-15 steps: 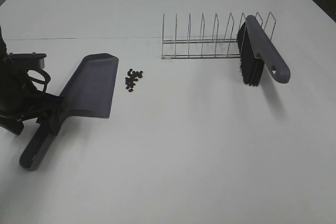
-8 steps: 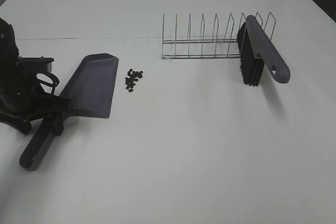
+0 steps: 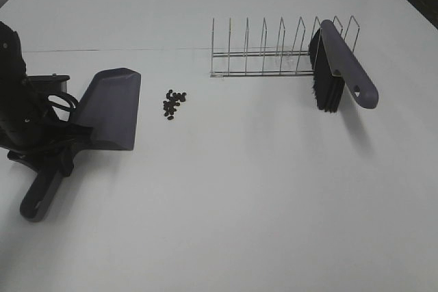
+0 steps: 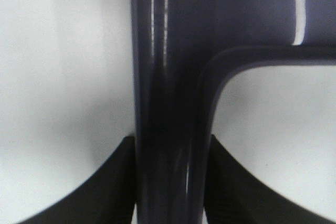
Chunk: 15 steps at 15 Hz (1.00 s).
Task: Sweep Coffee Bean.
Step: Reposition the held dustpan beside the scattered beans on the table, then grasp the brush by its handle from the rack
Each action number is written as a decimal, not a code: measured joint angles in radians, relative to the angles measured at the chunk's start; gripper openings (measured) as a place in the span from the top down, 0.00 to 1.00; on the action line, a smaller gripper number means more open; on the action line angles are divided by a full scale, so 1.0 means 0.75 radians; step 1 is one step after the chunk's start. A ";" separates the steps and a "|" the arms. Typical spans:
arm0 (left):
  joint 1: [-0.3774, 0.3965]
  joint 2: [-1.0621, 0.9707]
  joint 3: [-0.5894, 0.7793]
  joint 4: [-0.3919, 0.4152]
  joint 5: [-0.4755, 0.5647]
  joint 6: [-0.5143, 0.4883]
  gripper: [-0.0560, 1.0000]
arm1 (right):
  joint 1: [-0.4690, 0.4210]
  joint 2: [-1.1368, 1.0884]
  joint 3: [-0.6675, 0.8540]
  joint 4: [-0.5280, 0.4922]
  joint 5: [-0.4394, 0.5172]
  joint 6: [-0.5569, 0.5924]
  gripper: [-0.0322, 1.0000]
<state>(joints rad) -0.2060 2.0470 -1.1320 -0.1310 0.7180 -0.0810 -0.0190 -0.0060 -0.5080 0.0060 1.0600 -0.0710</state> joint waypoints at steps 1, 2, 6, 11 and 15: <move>0.000 -0.004 0.000 0.000 0.000 -0.005 0.64 | 0.000 0.000 0.000 0.000 0.000 0.000 0.34; 0.000 -0.015 0.000 0.000 0.003 -0.009 0.64 | 0.000 0.000 0.000 0.000 0.000 0.000 0.34; 0.000 -0.140 0.005 0.000 0.003 -0.015 0.64 | 0.000 0.000 0.000 0.000 0.000 0.000 0.34; 0.000 -0.183 0.005 0.000 0.009 -0.019 0.64 | 0.000 0.151 -0.011 0.000 -0.045 0.000 0.34; 0.000 -0.183 0.005 0.000 0.009 -0.019 0.64 | 0.000 0.727 -0.067 0.057 -0.531 0.000 0.34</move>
<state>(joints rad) -0.2060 1.9100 -1.1280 -0.1310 0.7250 -0.0950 -0.0190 0.5390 -0.5580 0.0490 0.6620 -0.0710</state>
